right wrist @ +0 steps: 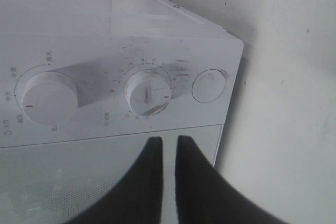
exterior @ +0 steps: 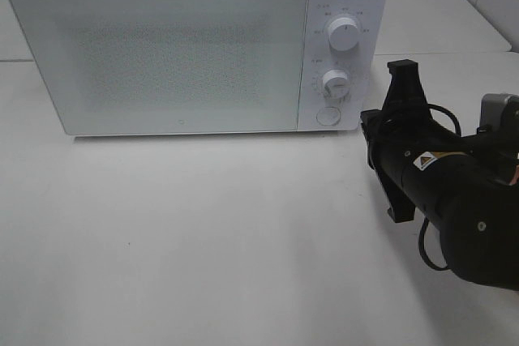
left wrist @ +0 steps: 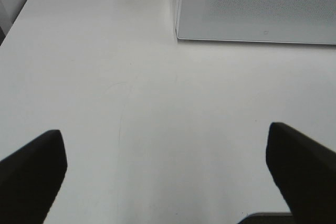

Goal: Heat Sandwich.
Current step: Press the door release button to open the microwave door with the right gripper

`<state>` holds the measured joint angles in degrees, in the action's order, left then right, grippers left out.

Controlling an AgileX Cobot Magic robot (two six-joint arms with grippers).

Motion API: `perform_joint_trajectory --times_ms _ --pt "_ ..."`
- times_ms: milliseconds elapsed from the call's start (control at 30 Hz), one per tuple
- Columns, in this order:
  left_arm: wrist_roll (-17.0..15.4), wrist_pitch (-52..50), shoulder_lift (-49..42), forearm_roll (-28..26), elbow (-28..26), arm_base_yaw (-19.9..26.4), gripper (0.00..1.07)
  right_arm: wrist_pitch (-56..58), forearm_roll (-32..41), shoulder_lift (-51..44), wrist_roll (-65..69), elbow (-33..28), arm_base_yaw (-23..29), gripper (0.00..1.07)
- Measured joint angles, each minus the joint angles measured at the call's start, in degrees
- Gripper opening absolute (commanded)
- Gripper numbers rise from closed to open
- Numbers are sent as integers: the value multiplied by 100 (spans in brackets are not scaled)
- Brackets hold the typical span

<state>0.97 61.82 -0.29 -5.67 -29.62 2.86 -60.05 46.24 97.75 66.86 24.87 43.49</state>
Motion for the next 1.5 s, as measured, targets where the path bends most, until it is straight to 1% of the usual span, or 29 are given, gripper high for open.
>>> perform_joint_trajectory --times_ms 433,633,800,1167,1233,1367,1400,1500 --pt "0 0 0 0 0 0 98 0 0 17 223 0 0 0" --pt "0 0 0 0 0 0 98 6 -6 269 315 0 0 0" --pt "0 0 0 0 0 0 98 23 -17 688 653 57 0 0" --pt "0 0 0 0 0 0 98 149 -298 1455 859 602 -52 1" --pt "0 0 0 0 0 0 98 275 -556 1616 974 791 -206 1" --pt "0 0 0 0 0 0 98 367 -791 1707 1037 974 -384 1" --pt "0 0 0 0 0 0 98 418 -928 1753 1049 1089 -510 1" --pt "0 0 0 0 0 0 98 476 -1031 1782 1049 1175 -613 1"
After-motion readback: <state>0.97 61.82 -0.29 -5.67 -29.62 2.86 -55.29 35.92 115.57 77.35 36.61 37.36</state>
